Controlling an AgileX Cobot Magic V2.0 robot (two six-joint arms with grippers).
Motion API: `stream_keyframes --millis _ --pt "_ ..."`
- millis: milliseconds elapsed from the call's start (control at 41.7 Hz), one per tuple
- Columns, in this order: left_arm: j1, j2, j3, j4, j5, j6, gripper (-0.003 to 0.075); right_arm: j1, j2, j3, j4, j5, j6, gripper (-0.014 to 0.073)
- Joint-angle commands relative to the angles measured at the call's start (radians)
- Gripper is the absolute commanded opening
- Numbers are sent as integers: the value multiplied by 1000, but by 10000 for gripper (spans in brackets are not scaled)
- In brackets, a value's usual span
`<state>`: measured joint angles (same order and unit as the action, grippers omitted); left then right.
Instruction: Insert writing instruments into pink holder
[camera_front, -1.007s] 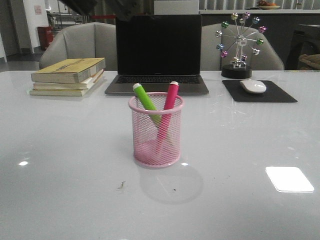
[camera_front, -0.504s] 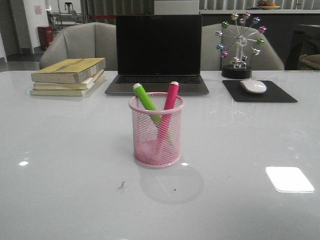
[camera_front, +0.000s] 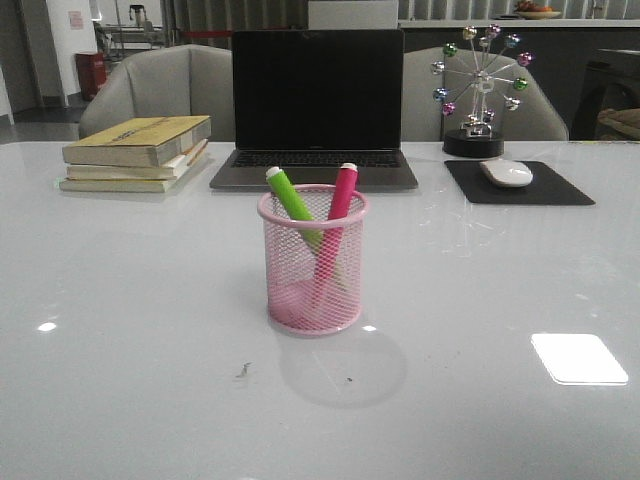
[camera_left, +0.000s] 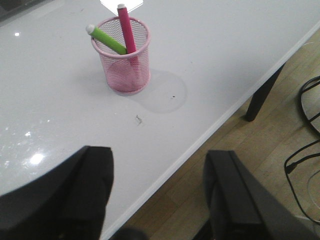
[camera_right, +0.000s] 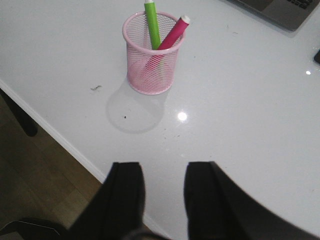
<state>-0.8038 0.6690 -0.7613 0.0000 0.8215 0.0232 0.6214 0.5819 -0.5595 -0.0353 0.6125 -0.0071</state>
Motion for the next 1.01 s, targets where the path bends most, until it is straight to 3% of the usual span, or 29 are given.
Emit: stream_keyframes --millis 0,168,887,983 --pt "-7 -2 -26 19 -56 1 305 -4 -2 -25 -15 -60 -8 187" --pt "-7 -2 -26 26 -58 1 85 -4 -2 -25 -15 -44 -8 48" --pt "-7 -17 -21 24 -64 1 98 -4 -2 -25 -15 -38 -8 57" --pt "42 -46 -11 46 -77 1 98 -4 -2 -25 -15 -37 -8 57"
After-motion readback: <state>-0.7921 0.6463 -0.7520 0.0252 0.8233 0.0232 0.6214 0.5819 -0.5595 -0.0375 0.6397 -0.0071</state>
